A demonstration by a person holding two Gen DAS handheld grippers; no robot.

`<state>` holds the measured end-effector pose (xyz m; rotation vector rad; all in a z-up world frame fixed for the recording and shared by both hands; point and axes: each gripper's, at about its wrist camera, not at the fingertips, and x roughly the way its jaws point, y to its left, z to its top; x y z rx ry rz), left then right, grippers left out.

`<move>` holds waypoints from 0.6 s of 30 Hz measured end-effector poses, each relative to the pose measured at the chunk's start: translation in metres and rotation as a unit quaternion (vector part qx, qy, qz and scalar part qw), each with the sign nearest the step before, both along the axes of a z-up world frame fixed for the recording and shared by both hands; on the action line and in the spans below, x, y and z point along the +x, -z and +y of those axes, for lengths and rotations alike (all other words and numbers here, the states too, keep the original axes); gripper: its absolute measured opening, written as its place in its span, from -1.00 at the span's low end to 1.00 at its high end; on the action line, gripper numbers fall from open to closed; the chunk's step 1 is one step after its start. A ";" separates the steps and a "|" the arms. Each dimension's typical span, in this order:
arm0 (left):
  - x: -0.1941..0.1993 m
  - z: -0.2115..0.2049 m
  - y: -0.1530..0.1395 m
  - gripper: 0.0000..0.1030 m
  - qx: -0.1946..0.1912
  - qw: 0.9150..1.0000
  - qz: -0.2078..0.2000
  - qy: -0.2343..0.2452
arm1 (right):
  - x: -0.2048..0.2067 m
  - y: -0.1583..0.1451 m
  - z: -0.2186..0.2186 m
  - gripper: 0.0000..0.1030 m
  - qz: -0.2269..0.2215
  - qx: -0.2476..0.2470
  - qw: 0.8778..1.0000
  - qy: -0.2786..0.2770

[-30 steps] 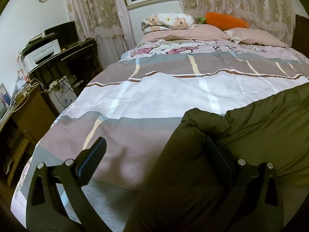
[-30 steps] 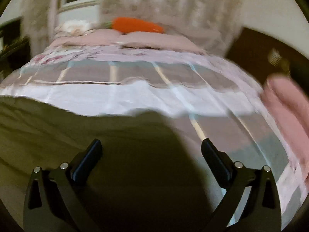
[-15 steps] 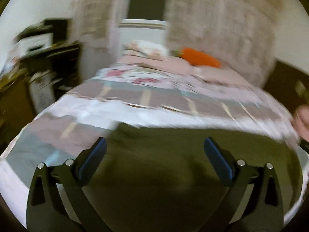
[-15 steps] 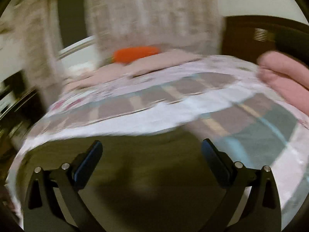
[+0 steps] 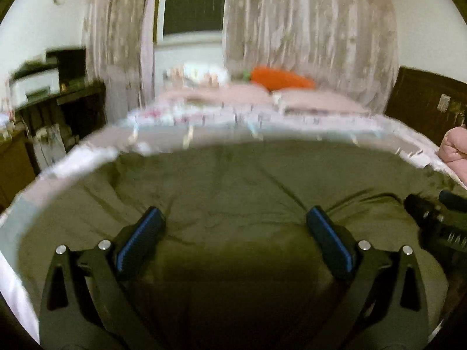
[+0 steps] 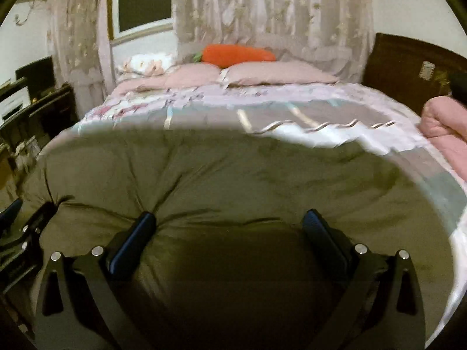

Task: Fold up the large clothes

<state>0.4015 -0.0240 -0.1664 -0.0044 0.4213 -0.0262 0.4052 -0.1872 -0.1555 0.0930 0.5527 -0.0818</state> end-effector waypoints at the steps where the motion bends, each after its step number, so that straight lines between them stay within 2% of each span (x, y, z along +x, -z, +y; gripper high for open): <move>1: -0.004 0.001 0.001 0.96 0.003 1.000 -0.009 0.002 | -0.004 0.001 -0.008 0.97 -0.017 -0.007 1.000 0.008; 3: 0.003 0.003 0.021 0.96 0.000 1.000 0.011 0.015 | 0.002 0.020 -0.019 0.97 -0.004 -0.023 1.000 0.016; 4: 0.003 0.005 0.030 0.96 -0.016 1.000 0.001 0.019 | 0.004 0.033 -0.025 0.97 -0.010 0.000 1.000 0.003; 5: 0.005 0.003 0.032 0.96 -0.013 1.000 -0.008 0.015 | 0.004 0.036 -0.026 0.97 -0.017 0.002 1.000 0.007; 7: 0.008 -0.002 0.034 0.96 0.002 1.000 -0.010 0.006 | 0.007 0.037 -0.018 0.97 -0.018 -0.024 0.999 0.016; 12: 0.009 0.002 0.036 0.96 -0.012 1.000 0.002 0.013 | 0.008 0.039 -0.017 0.97 -0.015 -0.024 0.999 0.019; 15: 0.001 0.006 0.021 0.96 -0.006 1.000 0.017 0.006 | 0.014 0.027 -0.025 0.97 0.027 -0.013 0.999 0.011; 16: -0.008 0.009 0.009 0.96 0.000 1.000 0.007 -0.006 | 0.009 0.016 -0.026 0.97 0.055 -0.016 0.998 0.014; 17: -0.028 0.014 -0.010 0.96 -0.009 1.000 -0.024 -0.013 | -0.001 0.003 -0.028 0.97 0.064 -0.024 0.997 0.023; 18: -0.049 0.020 -0.031 0.96 -0.032 0.998 -0.049 -0.007 | -0.021 -0.020 -0.028 0.97 0.038 -0.047 0.997 0.048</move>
